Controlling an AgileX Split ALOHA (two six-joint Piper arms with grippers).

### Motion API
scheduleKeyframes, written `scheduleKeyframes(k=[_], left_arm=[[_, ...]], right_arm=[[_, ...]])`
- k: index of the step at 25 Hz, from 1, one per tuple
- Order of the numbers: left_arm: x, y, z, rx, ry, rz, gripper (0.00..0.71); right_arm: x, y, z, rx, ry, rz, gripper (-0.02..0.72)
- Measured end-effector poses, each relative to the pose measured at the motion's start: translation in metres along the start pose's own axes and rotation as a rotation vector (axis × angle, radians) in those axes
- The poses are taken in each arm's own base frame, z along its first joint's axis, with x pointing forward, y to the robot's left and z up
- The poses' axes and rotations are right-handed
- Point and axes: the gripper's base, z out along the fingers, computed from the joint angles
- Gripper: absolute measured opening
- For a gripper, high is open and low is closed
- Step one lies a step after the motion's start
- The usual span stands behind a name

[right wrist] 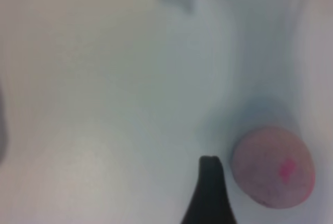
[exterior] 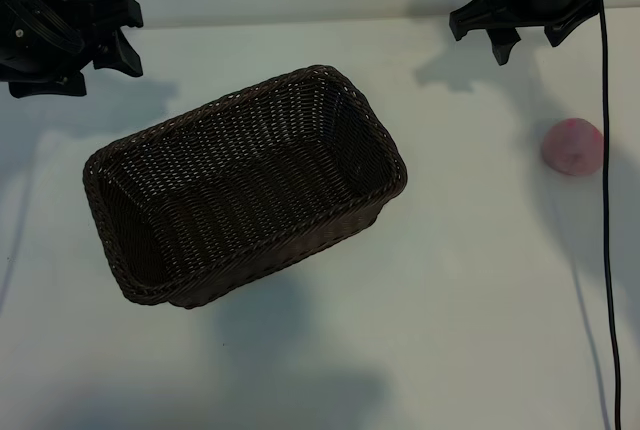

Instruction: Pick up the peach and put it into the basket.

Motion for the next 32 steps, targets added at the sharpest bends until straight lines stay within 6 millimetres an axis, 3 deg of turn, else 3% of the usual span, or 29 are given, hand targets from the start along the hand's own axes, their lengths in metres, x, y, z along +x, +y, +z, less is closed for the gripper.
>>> scheduleKeyframes(k=[32], left_arm=[[-0.0022,-0.0004,0.0,0.004,-0.024,-0.001,0.557]], right_arm=[[0.0001,0.0004,0.0,-0.005,0.001,0.002,0.544]])
